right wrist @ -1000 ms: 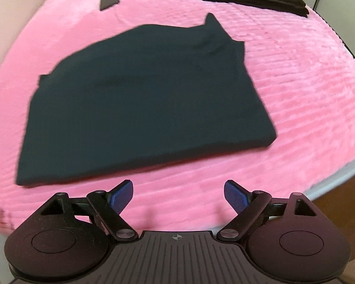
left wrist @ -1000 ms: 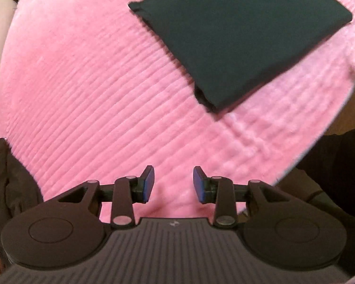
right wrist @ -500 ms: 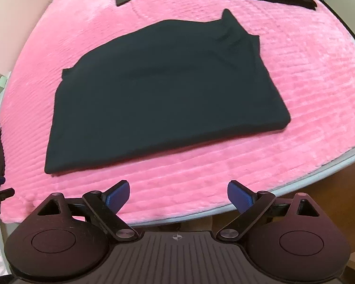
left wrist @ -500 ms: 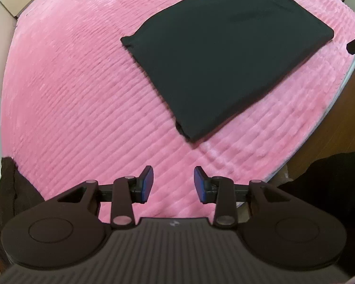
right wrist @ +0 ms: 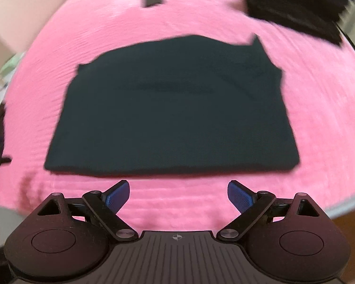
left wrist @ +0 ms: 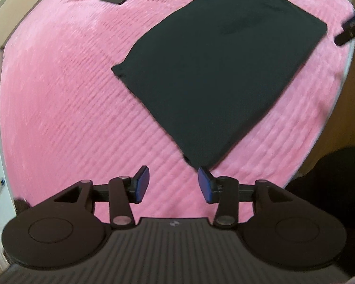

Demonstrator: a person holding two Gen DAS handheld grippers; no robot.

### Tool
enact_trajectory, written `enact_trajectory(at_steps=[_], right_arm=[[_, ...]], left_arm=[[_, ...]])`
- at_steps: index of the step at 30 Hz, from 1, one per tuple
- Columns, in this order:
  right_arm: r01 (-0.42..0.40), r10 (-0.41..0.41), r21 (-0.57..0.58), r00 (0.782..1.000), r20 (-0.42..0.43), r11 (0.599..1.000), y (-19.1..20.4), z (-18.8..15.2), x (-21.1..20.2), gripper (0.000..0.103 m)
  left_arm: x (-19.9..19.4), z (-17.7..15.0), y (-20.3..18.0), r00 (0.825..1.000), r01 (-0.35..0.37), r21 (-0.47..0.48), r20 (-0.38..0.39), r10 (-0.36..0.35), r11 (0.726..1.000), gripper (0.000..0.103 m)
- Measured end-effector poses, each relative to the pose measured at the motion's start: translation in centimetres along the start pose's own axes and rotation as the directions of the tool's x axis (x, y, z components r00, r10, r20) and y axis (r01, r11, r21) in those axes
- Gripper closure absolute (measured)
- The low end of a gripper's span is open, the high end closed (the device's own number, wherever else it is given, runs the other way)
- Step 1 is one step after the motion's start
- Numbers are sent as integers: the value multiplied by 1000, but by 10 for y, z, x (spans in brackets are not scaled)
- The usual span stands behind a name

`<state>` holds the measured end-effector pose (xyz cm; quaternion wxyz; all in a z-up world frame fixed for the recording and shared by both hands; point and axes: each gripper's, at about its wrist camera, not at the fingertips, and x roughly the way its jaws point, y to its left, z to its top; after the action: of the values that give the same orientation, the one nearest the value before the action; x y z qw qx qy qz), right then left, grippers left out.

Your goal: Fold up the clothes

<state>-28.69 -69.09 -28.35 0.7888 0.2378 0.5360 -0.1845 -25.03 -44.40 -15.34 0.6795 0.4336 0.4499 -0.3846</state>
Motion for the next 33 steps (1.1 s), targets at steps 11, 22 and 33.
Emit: enact_trajectory(at_steps=[11, 22, 33], right_arm=[[65, -39, -594, 998, 57, 802, 204, -36, 72, 43], [157, -140, -732, 986, 84, 663, 281, -46, 169, 96], [125, -77, -439, 989, 127, 890, 236, 7, 94, 99]], left_arm=[[55, -24, 75, 984, 65, 462, 116, -133, 884, 54], [133, -18, 116, 944, -83, 754, 268, -190, 652, 51], [180, 6, 90, 844, -352, 857, 464, -268, 377, 38]])
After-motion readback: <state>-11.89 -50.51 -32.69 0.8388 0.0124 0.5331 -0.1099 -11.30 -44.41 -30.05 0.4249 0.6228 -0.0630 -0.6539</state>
